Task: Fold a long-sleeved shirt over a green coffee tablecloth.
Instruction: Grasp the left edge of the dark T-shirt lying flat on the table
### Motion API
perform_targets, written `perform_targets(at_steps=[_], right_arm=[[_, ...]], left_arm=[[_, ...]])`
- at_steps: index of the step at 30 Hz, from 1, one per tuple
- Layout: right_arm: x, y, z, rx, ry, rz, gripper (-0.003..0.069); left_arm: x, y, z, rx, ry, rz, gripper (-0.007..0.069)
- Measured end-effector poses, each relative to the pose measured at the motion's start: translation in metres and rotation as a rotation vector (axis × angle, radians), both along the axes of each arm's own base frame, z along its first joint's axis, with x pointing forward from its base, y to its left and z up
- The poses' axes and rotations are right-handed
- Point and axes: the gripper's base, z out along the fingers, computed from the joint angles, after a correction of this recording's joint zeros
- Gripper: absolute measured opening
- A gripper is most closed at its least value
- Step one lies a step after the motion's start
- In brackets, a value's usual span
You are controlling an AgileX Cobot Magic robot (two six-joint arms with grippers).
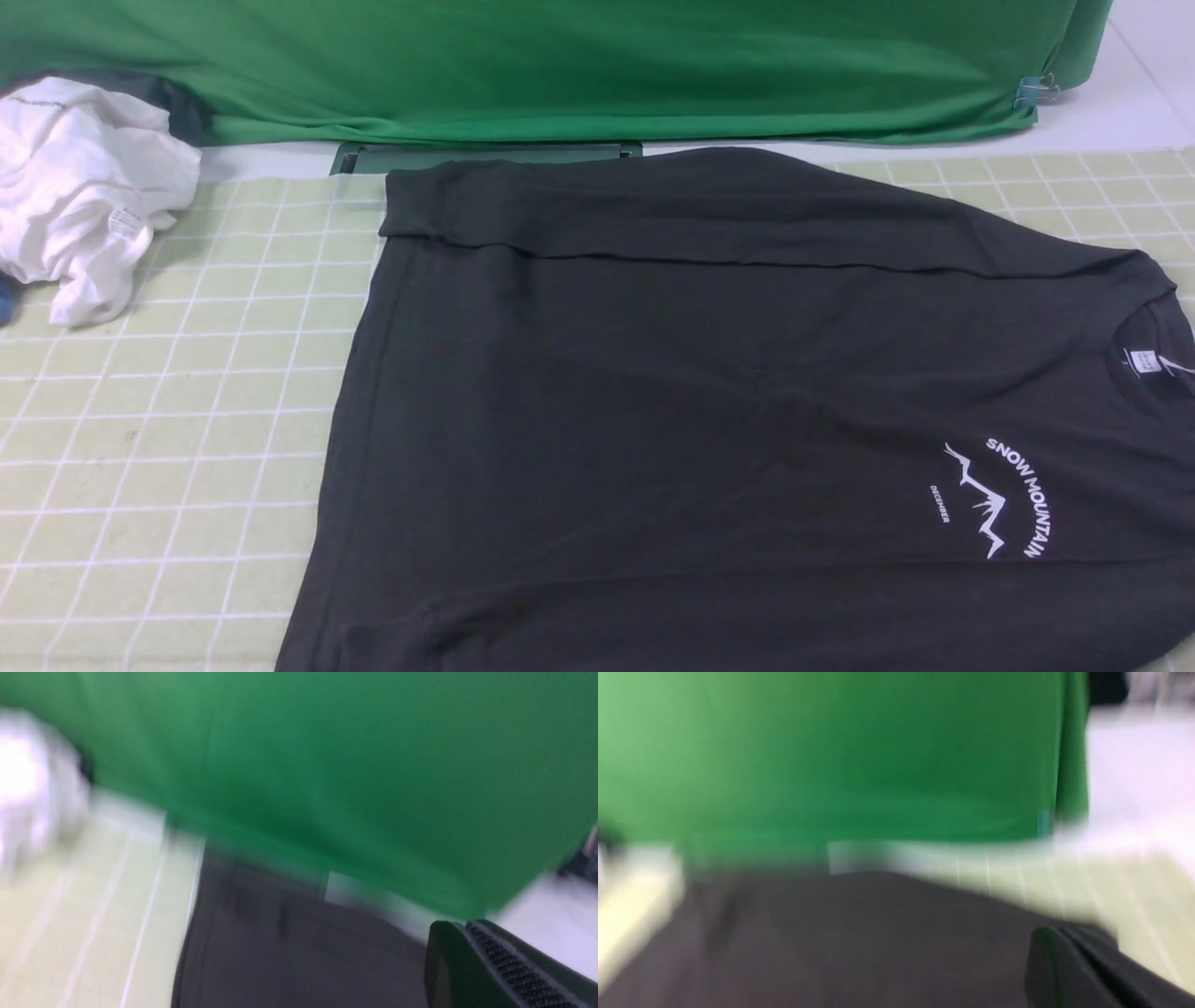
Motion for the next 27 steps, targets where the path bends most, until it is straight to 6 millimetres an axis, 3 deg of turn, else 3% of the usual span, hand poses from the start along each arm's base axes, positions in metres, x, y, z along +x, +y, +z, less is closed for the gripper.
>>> perform_targets(at_steps=[1, 6, 8, 9, 10, 14, 18, 27], right_arm=[[0.008, 0.001, -0.002, -0.028, 0.101, 0.020, 0.0008], [0.037, 0.004, -0.021, -0.081, 0.373, 0.062, 0.0016], [0.047, 0.005, -0.028, -0.099, 0.437, 0.079, 0.0025], [0.048, 0.005, -0.029, -0.100, 0.448, 0.081, 0.0028], [0.054, 0.005, -0.032, -0.106, 0.480, 0.089, 0.0040], [0.061, 0.006, -0.037, -0.112, 0.513, 0.098, 0.0080], [0.064, 0.006, -0.038, -0.113, 0.520, 0.100, 0.0129], [0.065, 0.006, -0.036, -0.110, 0.502, 0.099, 0.0195]], left_arm=[[0.018, -0.002, -0.014, 0.021, 0.140, -0.069, 0.0017], [0.069, -0.006, -0.071, 0.039, 0.589, -0.281, 0.0017], [0.084, -0.009, -0.092, 0.036, 0.703, -0.339, 0.0017], [0.084, -0.009, -0.092, 0.037, 0.702, -0.340, 0.0017], [0.094, -0.017, -0.108, 0.039, 0.776, -0.387, 0.0017], [0.105, -0.042, -0.136, 0.106, 0.860, -0.471, 0.0024], [0.113, -0.056, -0.152, 0.211, 0.909, -0.462, 0.0055], [0.115, -0.053, -0.164, 0.215, 0.927, -0.348, 0.0209]])
